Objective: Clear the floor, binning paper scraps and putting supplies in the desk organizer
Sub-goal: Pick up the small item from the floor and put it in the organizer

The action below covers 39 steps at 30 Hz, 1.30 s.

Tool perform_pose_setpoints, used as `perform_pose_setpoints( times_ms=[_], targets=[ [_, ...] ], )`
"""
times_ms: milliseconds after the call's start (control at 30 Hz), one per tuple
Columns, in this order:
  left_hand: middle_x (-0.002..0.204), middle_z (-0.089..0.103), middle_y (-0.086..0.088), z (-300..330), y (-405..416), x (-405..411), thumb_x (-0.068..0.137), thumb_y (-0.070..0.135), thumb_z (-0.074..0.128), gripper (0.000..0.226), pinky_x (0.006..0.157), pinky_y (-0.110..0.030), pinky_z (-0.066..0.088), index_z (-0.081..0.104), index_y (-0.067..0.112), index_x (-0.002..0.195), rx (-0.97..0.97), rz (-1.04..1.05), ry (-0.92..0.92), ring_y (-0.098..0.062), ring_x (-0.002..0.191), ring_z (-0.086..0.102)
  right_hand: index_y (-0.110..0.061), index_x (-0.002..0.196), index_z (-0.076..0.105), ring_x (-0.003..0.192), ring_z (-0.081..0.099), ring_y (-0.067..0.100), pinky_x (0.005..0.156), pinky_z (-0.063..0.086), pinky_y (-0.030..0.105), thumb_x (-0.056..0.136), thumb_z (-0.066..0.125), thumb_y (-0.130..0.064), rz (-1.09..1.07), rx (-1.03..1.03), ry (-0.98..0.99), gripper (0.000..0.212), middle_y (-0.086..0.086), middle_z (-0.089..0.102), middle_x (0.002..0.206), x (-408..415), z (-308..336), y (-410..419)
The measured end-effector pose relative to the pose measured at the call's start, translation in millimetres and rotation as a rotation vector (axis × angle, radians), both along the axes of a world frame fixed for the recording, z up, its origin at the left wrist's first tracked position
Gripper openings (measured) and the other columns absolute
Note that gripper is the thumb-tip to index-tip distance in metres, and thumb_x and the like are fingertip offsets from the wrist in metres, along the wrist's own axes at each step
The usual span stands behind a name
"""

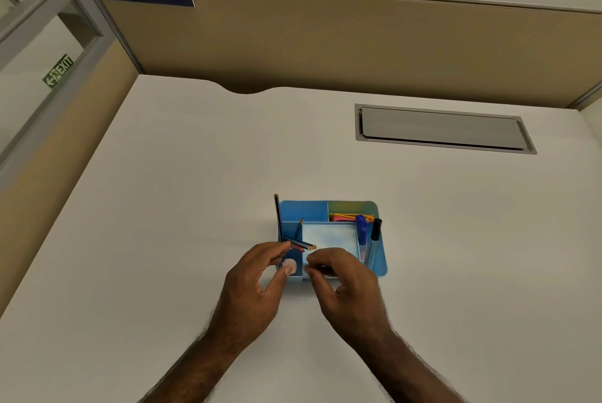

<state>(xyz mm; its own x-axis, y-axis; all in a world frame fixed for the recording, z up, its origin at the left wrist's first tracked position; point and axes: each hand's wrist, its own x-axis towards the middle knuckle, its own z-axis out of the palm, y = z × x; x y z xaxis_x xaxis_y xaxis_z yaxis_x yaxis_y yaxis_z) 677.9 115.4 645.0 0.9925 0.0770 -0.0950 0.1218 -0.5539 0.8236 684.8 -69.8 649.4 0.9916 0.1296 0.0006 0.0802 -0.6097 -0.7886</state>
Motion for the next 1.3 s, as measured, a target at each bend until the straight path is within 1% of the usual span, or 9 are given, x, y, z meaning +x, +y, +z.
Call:
perform_pose_setpoints(
  times_ms=[167, 267, 367, 467, 567, 700, 867, 1000, 1300],
  targets=[
    [0.134, 0.062, 0.011, -1.0, 6.0, 1.4, 0.087, 0.033, 0.076, 0.047, 0.095, 0.007, 0.036, 0.066, 0.02, 0.132, 0.088, -0.06, -0.038, 0.004, 0.117, 0.057, -0.021, 0.103, 0.075, 0.098, 0.067, 0.002, 0.089, 0.055, 0.012, 0.088, 0.082, -0.008, -0.047, -0.032, -0.202, 0.021, -0.011, 0.074, 0.103, 2.9, -1.4, -26.3],
    [0.14, 0.055, 0.015, -2.2, 9.9, 1.6, 0.084, 0.037, 0.08, 0.052, 0.1, 0.005, 0.032, 0.065, 0.025, 0.133, 0.108, -0.097, -0.032, 0.0, 0.128, 0.052, -0.022, 0.103, 0.076, 0.101, 0.068, 0.004, 0.09, 0.057, 0.022, 0.089, 0.081, -0.016, -0.131, -0.055, -0.276, 0.016, -0.012, 0.074, 0.105, 5.1, -4.0, -45.1],
    [0.145, 0.046, 0.023, -6.8, 12.3, 0.7, 0.081, 0.048, 0.082, 0.059, 0.105, -0.003, 0.031, 0.062, 0.035, 0.134, 0.112, -0.102, 0.001, 0.006, 0.132, 0.043, -0.025, 0.105, 0.077, 0.109, 0.066, 0.009, 0.084, 0.062, 0.035, 0.087, 0.082, -0.03, -0.199, -0.116, -0.264, 0.019, -0.01, 0.073, 0.112, 6.5, -6.3, -62.3],
    [0.151, 0.05, 0.016, -11.0, 12.9, 2.4, 0.079, 0.057, 0.079, 0.066, 0.109, -0.015, 0.037, 0.058, 0.036, 0.138, 0.131, -0.148, 0.062, 0.001, 0.135, 0.046, -0.032, 0.107, 0.077, 0.122, 0.058, 0.015, 0.068, 0.065, 0.036, 0.081, 0.085, -0.045, -0.218, -0.163, -0.174, 0.03, -0.006, 0.066, 0.131, 6.7, -9.2, -73.6],
    [0.148, 0.057, 0.013, -12.2, 13.1, 5.7, 0.079, 0.054, 0.08, 0.067, 0.108, -0.018, 0.044, 0.057, 0.034, 0.139, 0.133, -0.175, 0.121, -0.005, 0.133, 0.054, -0.038, 0.111, 0.076, 0.134, 0.048, 0.019, 0.068, 0.067, 0.037, 0.075, 0.087, -0.054, -0.207, -0.192, -0.067, 0.04, -0.003, 0.055, 0.147, 3.1, -14.8, -81.6],
    [0.139, 0.065, 0.013, -13.8, 14.8, 10.1, 0.081, 0.043, 0.084, 0.057, 0.093, 0.0, 0.039, 0.062, 0.032, 0.132, 0.145, -0.168, 0.118, -0.004, 0.123, 0.061, -0.045, 0.117, 0.071, 0.131, 0.048, 0.008, 0.069, 0.056, 0.014, 0.072, 0.08, -0.068, -0.155, -0.177, -0.009, 0.051, -0.009, 0.053, 0.148, -0.8, -17.7, -91.2],
    [0.132, 0.069, 0.012, -14.6, 14.6, 16.1, 0.078, 0.049, 0.083, 0.051, 0.086, 0.0, 0.041, 0.065, 0.034, 0.123, 0.158, -0.178, 0.136, -0.002, 0.11, 0.062, -0.04, 0.112, 0.077, 0.122, 0.063, 0.012, 0.077, 0.065, 0.026, 0.075, 0.085, -0.056, -0.12, -0.186, 0.082, 0.041, -0.012, 0.062, 0.144, 1.6, -24.0, -94.3],
    [0.118, 0.073, 0.014, -12.1, 17.5, 27.7, 0.074, 0.057, 0.077, 0.038, 0.073, 0.005, 0.04, 0.069, 0.037, 0.105, 0.158, -0.168, 0.098, 0.007, 0.095, 0.06, -0.04, 0.108, 0.079, 0.124, 0.063, 0.011, 0.068, 0.058, 0.01, 0.079, 0.08, -0.054, -0.105, -0.219, 0.071, 0.032, -0.011, 0.064, 0.143, 9.6, -25.5, -89.9],
    [0.112, 0.076, 0.008, -3.5, 32.0, 97.9, 0.073, 0.053, 0.079, 0.03, 0.09, -0.028, 0.06, 0.077, 0.03, 0.093, 0.134, -0.116, 0.013, -0.009, 0.106, 0.067, -0.033, 0.105, 0.078, 0.118, 0.067, 0.01, 0.063, 0.045, -0.003, 0.082, 0.078, -0.054, -0.088, -0.211, -0.049, 0.031, -0.008, 0.068, 0.14, 78.4, -17.8, -76.8]
  ],
)
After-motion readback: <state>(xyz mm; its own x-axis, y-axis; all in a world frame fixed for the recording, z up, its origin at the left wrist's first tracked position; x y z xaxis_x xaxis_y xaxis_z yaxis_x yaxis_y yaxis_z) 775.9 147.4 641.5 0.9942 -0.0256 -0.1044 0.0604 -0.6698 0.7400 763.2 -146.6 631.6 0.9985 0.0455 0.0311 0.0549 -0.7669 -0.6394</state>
